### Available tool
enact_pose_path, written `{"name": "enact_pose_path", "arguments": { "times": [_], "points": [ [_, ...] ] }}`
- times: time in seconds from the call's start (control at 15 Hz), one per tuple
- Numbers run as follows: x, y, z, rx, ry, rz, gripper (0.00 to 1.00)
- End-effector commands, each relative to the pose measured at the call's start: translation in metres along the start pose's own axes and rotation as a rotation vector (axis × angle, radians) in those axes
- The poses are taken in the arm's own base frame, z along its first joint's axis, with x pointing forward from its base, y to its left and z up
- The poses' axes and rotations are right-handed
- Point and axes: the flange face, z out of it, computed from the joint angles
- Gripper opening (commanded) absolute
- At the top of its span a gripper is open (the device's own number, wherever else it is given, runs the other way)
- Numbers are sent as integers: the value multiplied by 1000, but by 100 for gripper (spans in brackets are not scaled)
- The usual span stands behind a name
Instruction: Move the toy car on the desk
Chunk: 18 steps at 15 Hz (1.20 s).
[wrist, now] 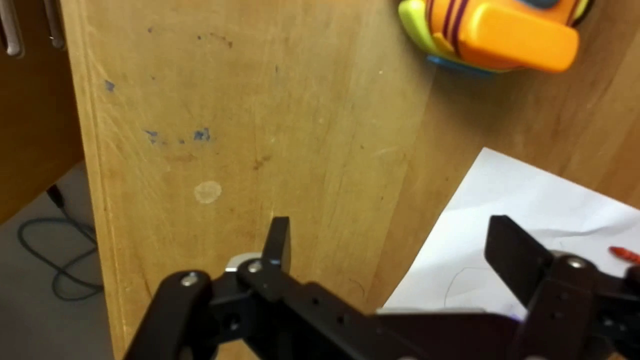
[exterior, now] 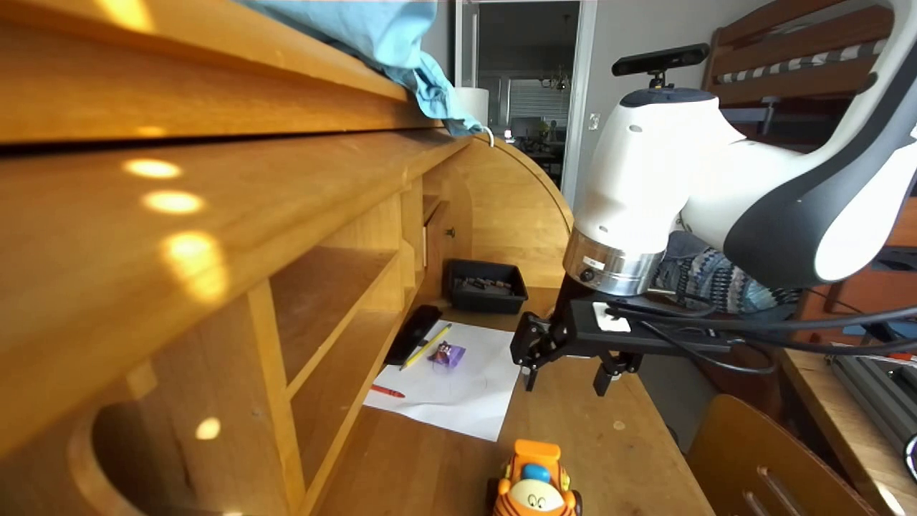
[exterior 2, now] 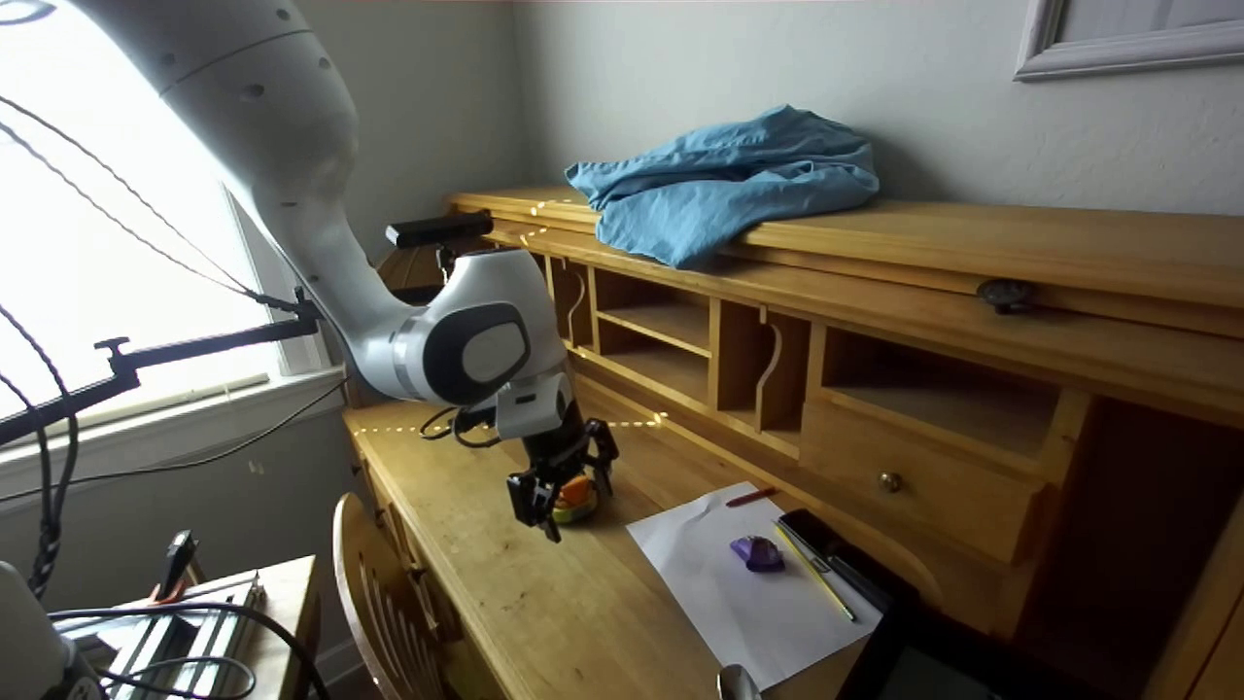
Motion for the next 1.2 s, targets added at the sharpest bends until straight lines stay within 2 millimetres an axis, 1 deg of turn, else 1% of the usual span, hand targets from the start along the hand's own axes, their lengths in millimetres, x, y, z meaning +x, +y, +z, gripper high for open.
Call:
{"name": "enact_pose_path", "arguments": {
  "times": [0.0,0.27,0.4,0.53,0.67,0.8,1.0,1.13],
  "points": [
    [-12,23,-28,49,-31,-175,100],
    [-25,38,-44,48,-65,-363,100],
    [-27,43,-51,40,-78,-424,100],
    [-25,47,-58,23,-90,-489,100],
    [-19,50,-67,-12,-109,-546,100],
    [-9,51,-75,-53,-119,-578,100],
    [6,53,-87,-109,-102,-625,100],
    [13,51,-95,-121,-84,-659,100]
  ]
}}
